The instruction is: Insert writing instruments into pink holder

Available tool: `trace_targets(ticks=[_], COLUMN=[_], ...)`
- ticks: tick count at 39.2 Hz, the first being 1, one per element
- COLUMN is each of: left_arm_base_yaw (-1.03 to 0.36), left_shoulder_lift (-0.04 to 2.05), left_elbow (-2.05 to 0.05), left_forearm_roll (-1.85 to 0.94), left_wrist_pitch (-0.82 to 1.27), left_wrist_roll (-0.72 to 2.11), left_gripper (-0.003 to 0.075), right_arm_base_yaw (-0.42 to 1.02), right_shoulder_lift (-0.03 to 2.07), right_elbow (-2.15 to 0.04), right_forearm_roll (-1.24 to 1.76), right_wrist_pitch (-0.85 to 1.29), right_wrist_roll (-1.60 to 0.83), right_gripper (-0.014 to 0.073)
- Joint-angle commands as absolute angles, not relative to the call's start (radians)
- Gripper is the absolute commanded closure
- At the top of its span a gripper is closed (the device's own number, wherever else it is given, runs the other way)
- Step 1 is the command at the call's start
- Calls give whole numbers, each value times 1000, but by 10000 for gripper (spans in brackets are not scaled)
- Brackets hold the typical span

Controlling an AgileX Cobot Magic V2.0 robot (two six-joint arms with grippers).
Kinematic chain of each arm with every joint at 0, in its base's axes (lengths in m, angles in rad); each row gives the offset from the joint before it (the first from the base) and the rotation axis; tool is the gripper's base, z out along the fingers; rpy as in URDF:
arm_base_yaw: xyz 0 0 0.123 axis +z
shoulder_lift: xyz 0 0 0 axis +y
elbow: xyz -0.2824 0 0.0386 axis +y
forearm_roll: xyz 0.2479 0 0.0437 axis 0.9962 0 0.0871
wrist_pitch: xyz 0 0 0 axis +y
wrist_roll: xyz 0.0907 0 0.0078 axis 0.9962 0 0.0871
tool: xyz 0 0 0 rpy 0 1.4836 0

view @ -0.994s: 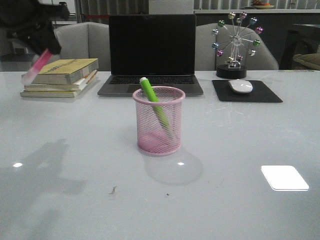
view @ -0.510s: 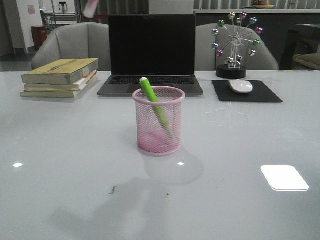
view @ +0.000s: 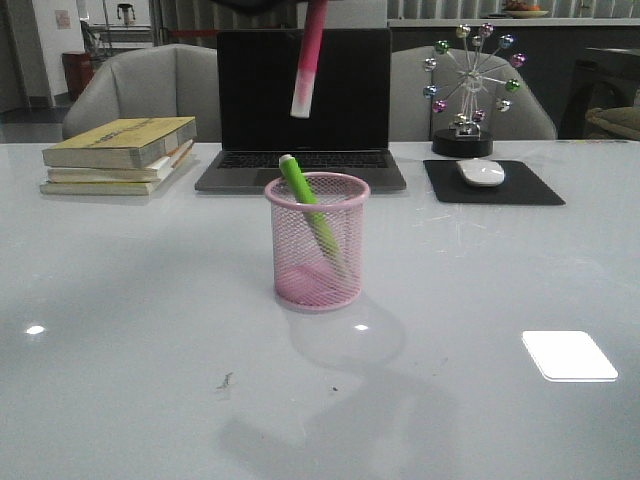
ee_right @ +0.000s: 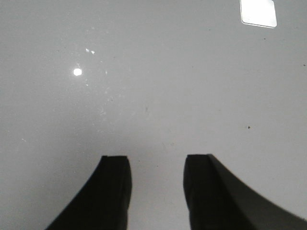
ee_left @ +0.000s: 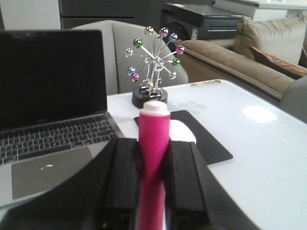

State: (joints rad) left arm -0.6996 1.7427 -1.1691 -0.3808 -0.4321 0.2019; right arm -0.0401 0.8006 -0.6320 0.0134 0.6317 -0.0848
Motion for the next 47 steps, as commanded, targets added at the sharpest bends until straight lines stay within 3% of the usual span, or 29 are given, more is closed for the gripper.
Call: trace_targets(ticks=[1,20,31,38,47], left_arm_base_yaw=[-726,-758,-758,-758,-726], left_shoulder_lift=[1717,1811,1808,1765,1572], left_elbow=[-1142,-1115,-1115,-1115,-1115], left_forearm_roll=[-404,-389,-389,-389,-392], left_wrist_pitch=[-630,-700,-699,-690,-565], left_wrist_roll=[194,187,187,208,447], left_gripper=[629,624,414,406,409], right_arm_base_yaw=[-48,-48,-48,-48,-48], right_shoulder_lift=[792,792,792,792,792], right_elbow=[-661,-661,-661,-661,-661], right_forearm_roll=[10,10,10,10,10], right_wrist_pitch=[561,525,524,524,524], right_wrist_roll=[-88,-88,-88,-88,-88], right_gripper=[200,200,200,200,200])
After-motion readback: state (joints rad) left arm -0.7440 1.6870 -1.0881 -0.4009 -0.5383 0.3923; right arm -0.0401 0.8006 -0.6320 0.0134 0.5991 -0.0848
